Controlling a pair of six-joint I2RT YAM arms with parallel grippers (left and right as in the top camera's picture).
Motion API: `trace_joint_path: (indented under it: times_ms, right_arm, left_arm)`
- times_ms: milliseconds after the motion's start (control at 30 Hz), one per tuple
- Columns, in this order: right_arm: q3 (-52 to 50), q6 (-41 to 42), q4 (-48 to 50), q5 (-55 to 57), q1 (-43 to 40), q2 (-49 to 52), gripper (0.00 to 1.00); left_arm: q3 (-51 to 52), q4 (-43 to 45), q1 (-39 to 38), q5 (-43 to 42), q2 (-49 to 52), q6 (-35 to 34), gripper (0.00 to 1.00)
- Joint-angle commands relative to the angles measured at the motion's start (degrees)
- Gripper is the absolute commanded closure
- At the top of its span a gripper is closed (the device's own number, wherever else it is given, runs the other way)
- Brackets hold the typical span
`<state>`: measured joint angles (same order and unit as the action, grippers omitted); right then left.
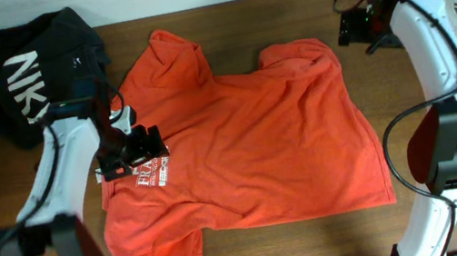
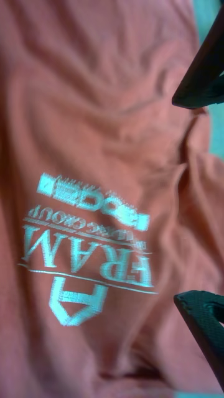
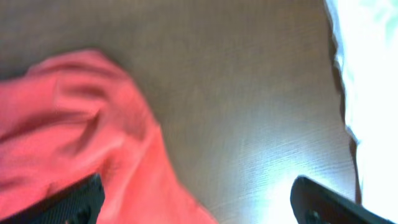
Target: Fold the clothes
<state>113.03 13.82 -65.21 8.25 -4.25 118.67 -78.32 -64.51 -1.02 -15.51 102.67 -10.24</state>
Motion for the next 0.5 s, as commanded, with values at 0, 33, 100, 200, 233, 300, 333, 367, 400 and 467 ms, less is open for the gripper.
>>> trace_joint_path:
  times_ms: [0,33,100,200,233,300,333,367,400,467]
  right_arm:
    - [3.98,4.96,-7.17,-5.51,0.15,-7.45,0.01]
    - [3.98,4.94,-8.76,-7.15,0.15,-9.11,0.01]
    - [3.96,4.94,-13.46,-10.25,0.15,-12.87,0.01]
    - [3.93,4.94,-19.34,-10.86,0.15,-16.02,0.01]
    - [3.89,4.94,-21.16,-11.10,0.15,-16.63,0.01]
    - [3.87,4.94,-27.17,-11.65,0.17,-17.29,0.01]
    - [3.85,4.94,-30.03,-11.61,0.15,-17.29,0.01]
    - [3.50,4.92,-32.17,-10.86,0.15,-17.53,0.01]
    - [2.36,4.48,-32.13,-10.56,0.15,-18.36,0.01]
    - [-2.01,4.76,-32.13,-10.62,0.15,-22.56,0.01]
  left_arm:
    - [-1.33,-4.37,-0.11,0.31,-11.98,-0.02,0.07]
    - [-1.33,-5.53,-0.09,0.31,-13.99,-0.74,0.07]
    - [-1.33,-8.44,-0.04,0.85,-18.34,-1.07,0.07]
    - [-1.33,-14.60,-0.04,9.46,-22.47,-4.76,0.07]
    - [-1.33,-16.20,-0.04,10.71,-23.19,-4.76,0.07]
    - [-1.33,-20.46,-0.04,11.08,-24.87,-6.75,0.07]
    - [-1.33,-22.01,-0.02,11.08,-25.40,-8.61,0.06]
    - [-1.33,-23.78,0.42,11.06,-26.10,-10.58,0.04]
    - [-1.33,-24.87,1.01,11.26,-26.84,-10.56,0.04]
    - [-1.33,-27.45,2.75,12.35,-29.40,-10.56,0.04]
